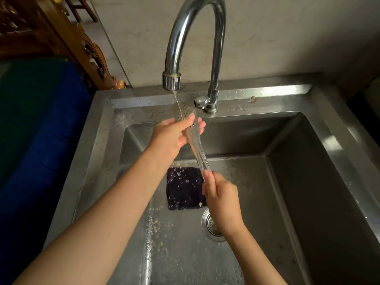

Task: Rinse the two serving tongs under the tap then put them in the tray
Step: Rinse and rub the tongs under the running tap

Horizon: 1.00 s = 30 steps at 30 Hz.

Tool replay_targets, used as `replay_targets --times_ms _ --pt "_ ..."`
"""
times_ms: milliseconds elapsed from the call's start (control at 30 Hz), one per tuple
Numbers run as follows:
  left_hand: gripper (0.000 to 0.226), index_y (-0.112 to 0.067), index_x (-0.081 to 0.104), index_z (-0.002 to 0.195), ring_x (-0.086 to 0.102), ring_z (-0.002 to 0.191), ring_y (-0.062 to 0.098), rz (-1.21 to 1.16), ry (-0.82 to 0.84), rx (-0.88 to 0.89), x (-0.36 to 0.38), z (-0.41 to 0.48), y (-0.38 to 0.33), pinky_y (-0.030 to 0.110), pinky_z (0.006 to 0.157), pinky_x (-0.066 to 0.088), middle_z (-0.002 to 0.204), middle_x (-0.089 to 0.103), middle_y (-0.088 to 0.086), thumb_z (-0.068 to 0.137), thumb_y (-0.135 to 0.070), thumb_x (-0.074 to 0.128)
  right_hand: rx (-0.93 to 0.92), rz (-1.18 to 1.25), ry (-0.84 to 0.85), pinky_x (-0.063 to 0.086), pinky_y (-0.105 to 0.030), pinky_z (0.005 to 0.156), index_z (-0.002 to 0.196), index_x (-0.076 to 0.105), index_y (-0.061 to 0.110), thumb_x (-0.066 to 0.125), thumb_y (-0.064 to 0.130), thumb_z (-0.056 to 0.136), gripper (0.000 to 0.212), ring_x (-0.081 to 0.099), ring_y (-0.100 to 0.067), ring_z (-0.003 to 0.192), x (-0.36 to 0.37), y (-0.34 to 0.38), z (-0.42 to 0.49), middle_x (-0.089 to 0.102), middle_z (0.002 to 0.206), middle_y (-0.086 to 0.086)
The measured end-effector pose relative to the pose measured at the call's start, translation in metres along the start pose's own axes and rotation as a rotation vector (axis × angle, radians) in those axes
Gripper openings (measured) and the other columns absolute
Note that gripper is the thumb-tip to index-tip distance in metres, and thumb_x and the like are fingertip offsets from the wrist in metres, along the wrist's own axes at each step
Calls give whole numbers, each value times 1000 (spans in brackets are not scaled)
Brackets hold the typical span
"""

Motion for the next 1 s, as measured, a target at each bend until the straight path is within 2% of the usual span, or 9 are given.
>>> replay_targets --times_ms 133,300,433,500,600,733,833,933,1000 --pt "11 7 59 88 72 66 26 -8 -37 -7 -4 11 -5 30 56 57 67 72 16 83 -2 63 -12 -19 5 37 -28 52 57 44 18 39 31 97 43 43 -13 46 -2 -4 -5 47 49 4" --pt "14 1 59 86 70 55 18 -65 -186 -73 -12 12 7 25 49 55 77 67 13 84 -12 65 9 -39 10 40 -30 55 73 47 16 41 30 96 28 50 -14 52 1 -6 -13 53 56 7" --pt "35 -11 56 72 56 34 7 -22 -388 -114 -19 10 17 19 38 45 51 59 0 82 -44 63 159 341 -16 42 -22 48 97 46 22 42 26 97 6 51 -5 50 -5 -16 -21 62 68 6" --pt "45 -15 48 64 41 26 5 -3 -421 -118 -19 11 18 16 30 33 44 45 -4 82 -55 57 303 536 51 41 -21 41 103 53 22 41 30 97 15 50 -6 47 0 -24 -26 65 67 4" --pt "52 -18 40 56 27 26 5 -13 -371 -95 -14 9 16 15 27 19 36 33 -9 83 -62 50 398 665 254 44 -21 44 96 67 13 38 41 97 41 52 -9 51 19 -24 -32 64 64 -2" --pt "50 -17 48 72 22 36 6 21 -284 -8 -11 5 15 21 34 15 40 35 -11 81 -66 47 422 736 295 50 -24 54 82 68 17 37 50 93 46 56 -11 60 25 -23 -29 59 63 1" --pt "40 -17 50 81 20 35 3 105 -233 91 -8 6 11 20 35 13 46 35 -11 89 -55 44 421 882 405 47 -24 45 71 61 21 37 54 92 45 49 -13 49 32 -17 -28 50 60 1" --pt "35 -15 55 81 31 32 3 105 -187 137 -6 7 10 17 31 18 50 44 -8 96 -43 40 439 1110 568 30 -15 30 89 63 14 37 49 95 44 35 -5 35 37 -6 -31 50 62 -2" --pt "28 -18 58 81 47 35 3 202 -225 154 -10 5 8 17 34 35 47 55 -9 96 -37 44 420 1123 562 23 -13 28 93 62 11 41 46 94 41 29 -2 32 35 -6 -29 46 57 1"
Point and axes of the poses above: each hand's wrist, its own z-axis towards the middle knuckle, its own x-axis out of the palm, y = z × x, the point moved 7 cm from there along z, towards the middle knuckle
